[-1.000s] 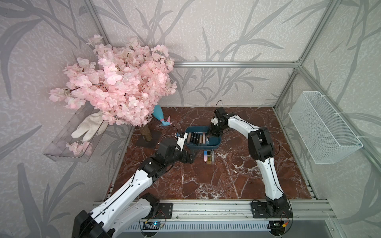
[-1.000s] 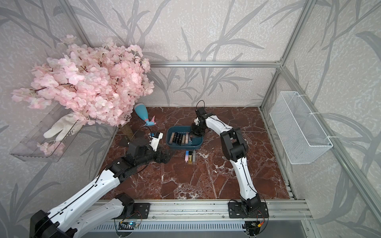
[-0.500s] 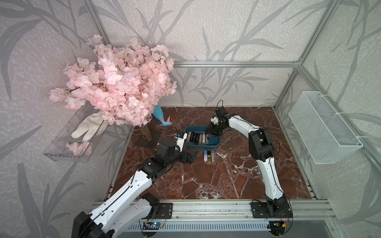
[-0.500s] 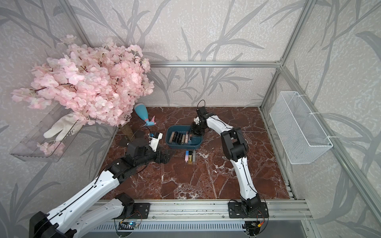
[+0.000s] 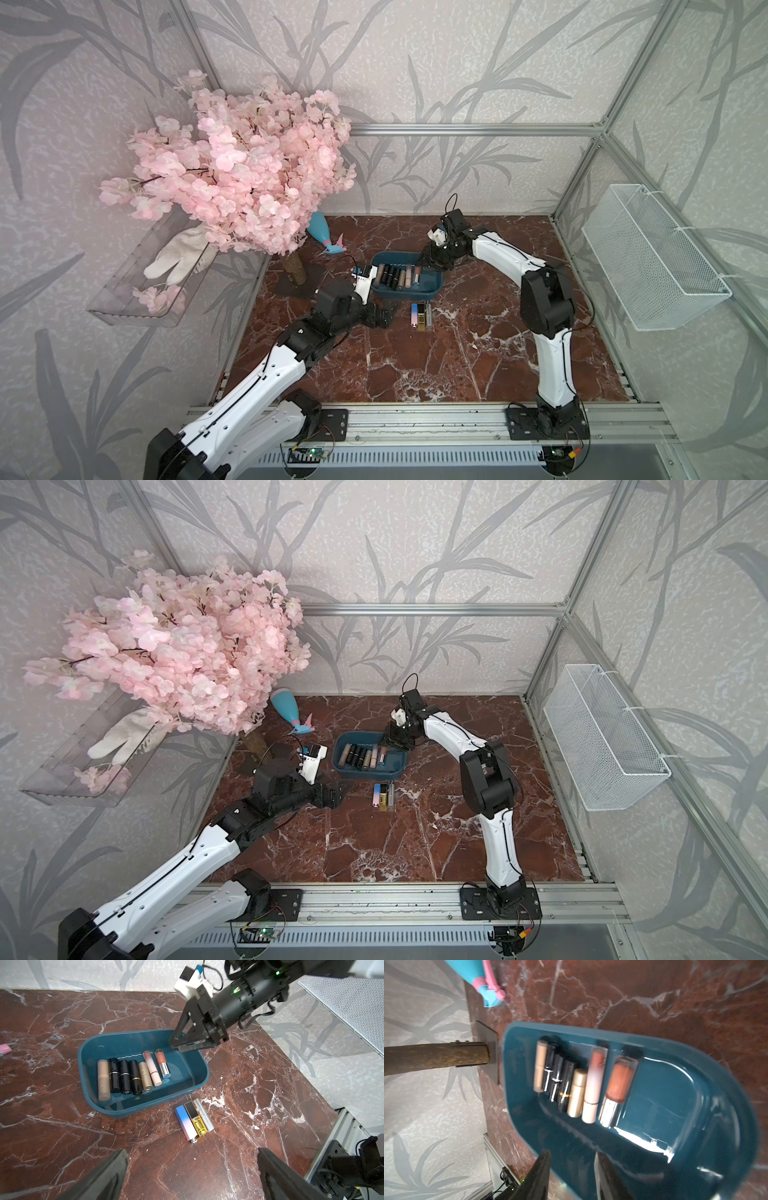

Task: Put the lipstick into the storage box
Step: Place the lipstick in the storage box, then pick up the lipstick at the center of the board.

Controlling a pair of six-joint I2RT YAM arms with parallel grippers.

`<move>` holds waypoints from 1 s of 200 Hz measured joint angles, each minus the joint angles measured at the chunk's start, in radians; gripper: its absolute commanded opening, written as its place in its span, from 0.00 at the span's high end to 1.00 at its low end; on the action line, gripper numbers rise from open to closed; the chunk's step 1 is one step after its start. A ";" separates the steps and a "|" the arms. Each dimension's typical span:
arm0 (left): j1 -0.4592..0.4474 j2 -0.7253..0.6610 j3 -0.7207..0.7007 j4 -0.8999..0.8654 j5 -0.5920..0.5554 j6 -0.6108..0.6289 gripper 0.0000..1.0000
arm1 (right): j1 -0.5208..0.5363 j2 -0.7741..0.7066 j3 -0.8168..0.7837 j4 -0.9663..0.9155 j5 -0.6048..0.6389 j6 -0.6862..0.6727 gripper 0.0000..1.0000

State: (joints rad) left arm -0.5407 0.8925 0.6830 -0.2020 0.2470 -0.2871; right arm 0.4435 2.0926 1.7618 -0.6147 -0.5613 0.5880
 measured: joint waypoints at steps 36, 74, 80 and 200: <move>-0.001 -0.007 -0.037 0.053 0.047 0.005 0.00 | 0.013 -0.183 -0.055 -0.073 0.056 -0.049 0.55; -0.037 -0.027 -0.086 0.091 0.045 -0.003 0.00 | 0.055 -0.298 -0.160 -0.183 0.141 -0.123 0.54; -0.050 -0.030 -0.093 0.096 0.043 -0.003 0.00 | 0.065 -0.309 -0.178 -0.202 0.154 -0.134 0.53; -0.134 -0.196 -0.240 0.098 -0.063 -0.045 0.00 | 0.293 -0.275 -0.377 -0.249 0.341 -0.204 0.50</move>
State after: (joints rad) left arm -0.6750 0.6968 0.4427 -0.1043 0.1837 -0.3325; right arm 0.7364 1.8175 1.3853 -0.8635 -0.2199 0.3840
